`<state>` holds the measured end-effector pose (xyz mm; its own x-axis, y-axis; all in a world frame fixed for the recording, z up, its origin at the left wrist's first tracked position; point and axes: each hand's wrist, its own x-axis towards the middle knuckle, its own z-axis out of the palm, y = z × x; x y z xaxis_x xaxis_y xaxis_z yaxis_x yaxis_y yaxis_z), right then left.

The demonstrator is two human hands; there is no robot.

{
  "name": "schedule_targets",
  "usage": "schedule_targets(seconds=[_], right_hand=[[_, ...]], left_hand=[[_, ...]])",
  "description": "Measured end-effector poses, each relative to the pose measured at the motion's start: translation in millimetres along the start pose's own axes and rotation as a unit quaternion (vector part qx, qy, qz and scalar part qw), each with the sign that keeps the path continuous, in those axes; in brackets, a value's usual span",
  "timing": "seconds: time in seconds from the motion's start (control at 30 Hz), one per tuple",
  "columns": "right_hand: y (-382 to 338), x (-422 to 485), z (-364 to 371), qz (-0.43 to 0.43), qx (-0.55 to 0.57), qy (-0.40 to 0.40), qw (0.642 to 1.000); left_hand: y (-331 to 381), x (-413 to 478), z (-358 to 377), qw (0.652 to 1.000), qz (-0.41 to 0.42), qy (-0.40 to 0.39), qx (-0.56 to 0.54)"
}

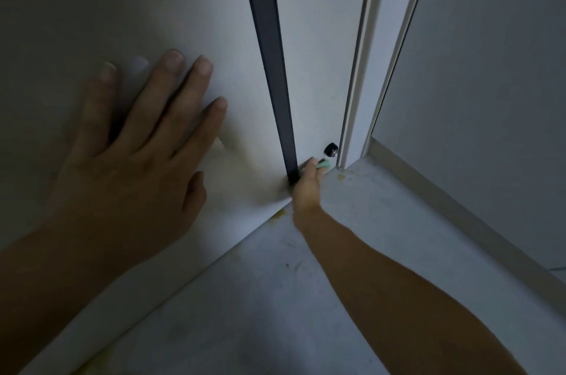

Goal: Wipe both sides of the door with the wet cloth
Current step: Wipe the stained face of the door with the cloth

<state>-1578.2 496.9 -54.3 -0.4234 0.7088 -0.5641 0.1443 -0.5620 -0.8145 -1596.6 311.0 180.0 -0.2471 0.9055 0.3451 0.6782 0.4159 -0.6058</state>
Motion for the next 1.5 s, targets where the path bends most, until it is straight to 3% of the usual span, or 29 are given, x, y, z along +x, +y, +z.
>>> schedule_targets(seconds=[0.23,0.4,0.47,0.57,0.63,0.87,0.93,1.03,1.1,1.2,1.33,1.47,1.5], right_hand=[[20.0,-6.8,-6.6,-0.065,-0.032,-0.035,0.997],[3.4,15.9,-14.1,-0.001,0.014,-0.007,1.0],[1.8,-14.3,-2.9,-0.039,0.003,-0.025,0.999],[-2.2,-59.2,8.3,-0.17,-0.016,-0.074,0.983],[-20.1,-52.7,11.6,-0.218,-0.03,-0.063,0.974],[-86.3,-6.4,13.8,-0.127,0.069,0.05,0.988],[-90.8,-8.8,9.0,-0.122,0.025,0.042,0.991],[-81.5,-53.6,18.4,-0.187,-0.022,-0.022,0.982],[-74.6,-100.5,30.7,-0.331,-0.069,-0.034,0.94],[-120.4,-140.7,51.7,-0.552,-0.142,-0.012,0.822],[-176.6,-158.8,72.0,-0.663,-0.177,0.061,0.725],[-115.1,-146.8,48.3,-0.766,-0.368,-0.024,0.526],[-112.1,-142.4,40.4,-0.772,-0.396,-0.04,0.496]], left_hand=[[0.5,-0.4,1.1,1.0,-0.004,-0.002,0.006],[0.3,1.7,1.2,1.0,-0.001,-0.007,0.014],[0.1,0.6,1.3,1.0,0.0,-0.003,0.023],[-0.3,-0.9,2.2,1.0,-0.002,0.01,0.029],[-0.6,0.2,2.7,0.999,-0.002,0.015,0.029],[-0.9,0.0,-3.8,0.999,0.005,0.001,0.034],[-2.1,0.8,-7.6,1.0,0.01,-0.003,0.022],[-4.9,-7.0,-18.0,1.0,-0.006,0.007,-0.001],[-11.0,-18.1,-27.5,0.999,-0.028,0.028,-0.018],[-34.2,-31.2,-44.1,0.995,-0.066,0.07,-0.03],[-62.6,-44.6,-66.2,0.99,-0.104,0.097,-0.02],[-83.5,-57.9,-84.8,0.983,-0.152,0.102,0.004],[-89.6,-61.1,-88.7,0.981,-0.162,0.103,0.008]])
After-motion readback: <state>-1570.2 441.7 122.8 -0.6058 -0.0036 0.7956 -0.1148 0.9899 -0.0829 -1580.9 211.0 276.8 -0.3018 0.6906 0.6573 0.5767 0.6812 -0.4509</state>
